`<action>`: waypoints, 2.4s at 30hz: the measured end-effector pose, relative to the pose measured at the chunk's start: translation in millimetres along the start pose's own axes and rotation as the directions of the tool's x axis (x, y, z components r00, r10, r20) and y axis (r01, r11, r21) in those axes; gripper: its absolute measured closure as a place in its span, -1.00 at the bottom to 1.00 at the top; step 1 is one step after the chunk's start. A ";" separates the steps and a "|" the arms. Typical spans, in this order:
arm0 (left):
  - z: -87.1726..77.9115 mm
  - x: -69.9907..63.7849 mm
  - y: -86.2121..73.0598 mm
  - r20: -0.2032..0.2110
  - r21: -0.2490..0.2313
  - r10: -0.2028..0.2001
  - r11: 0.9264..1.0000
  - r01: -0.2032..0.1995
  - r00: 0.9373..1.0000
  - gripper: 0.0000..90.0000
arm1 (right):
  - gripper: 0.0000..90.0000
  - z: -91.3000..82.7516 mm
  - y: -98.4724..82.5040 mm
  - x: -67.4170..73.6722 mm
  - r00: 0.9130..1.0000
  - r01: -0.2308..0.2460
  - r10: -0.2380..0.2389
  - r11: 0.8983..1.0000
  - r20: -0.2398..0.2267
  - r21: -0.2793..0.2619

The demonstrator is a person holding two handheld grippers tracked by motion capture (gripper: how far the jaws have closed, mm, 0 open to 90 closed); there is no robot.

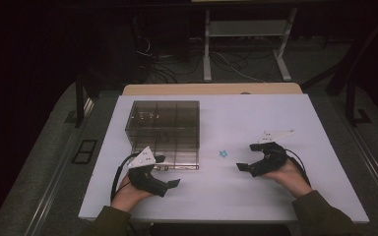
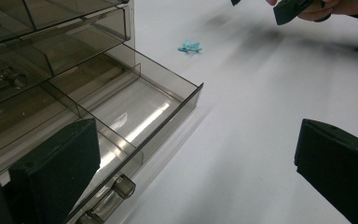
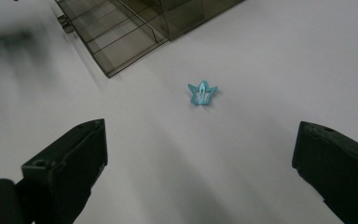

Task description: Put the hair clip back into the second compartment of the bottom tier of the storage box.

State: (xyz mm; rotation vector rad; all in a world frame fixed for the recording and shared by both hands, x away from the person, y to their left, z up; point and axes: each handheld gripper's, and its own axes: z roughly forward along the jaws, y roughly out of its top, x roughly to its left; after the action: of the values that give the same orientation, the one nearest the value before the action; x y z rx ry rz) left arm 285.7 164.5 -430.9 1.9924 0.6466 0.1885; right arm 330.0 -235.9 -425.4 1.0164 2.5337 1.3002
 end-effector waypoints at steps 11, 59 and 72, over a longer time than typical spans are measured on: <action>0.6 0.1 0.0 -0.001 0.001 0.002 1.000 -0.002 1.000 -1.00 | -0.94 6.3 10.8 -2.4 1.000 0.002 -0.002 1.000 0.017 -0.019; 1.2 0.7 -1.4 -0.069 0.010 -0.007 1.000 0.008 0.998 -1.00 | -0.94 52.2 54.5 -9.0 1.000 0.016 -0.017 0.998 -0.019 -0.062; 1.5 -1.6 -1.3 -0.065 0.016 0.020 1.000 -0.019 0.998 -1.00 | -0.71 59.0 53.3 -10.4 1.000 0.011 -0.012 1.000 -0.026 -0.026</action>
State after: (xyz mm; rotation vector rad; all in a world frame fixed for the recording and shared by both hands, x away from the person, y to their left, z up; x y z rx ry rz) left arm 284.5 163.0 -432.5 2.0149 0.6725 0.2621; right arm 388.1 -180.6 -423.8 0.9844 2.5309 1.3489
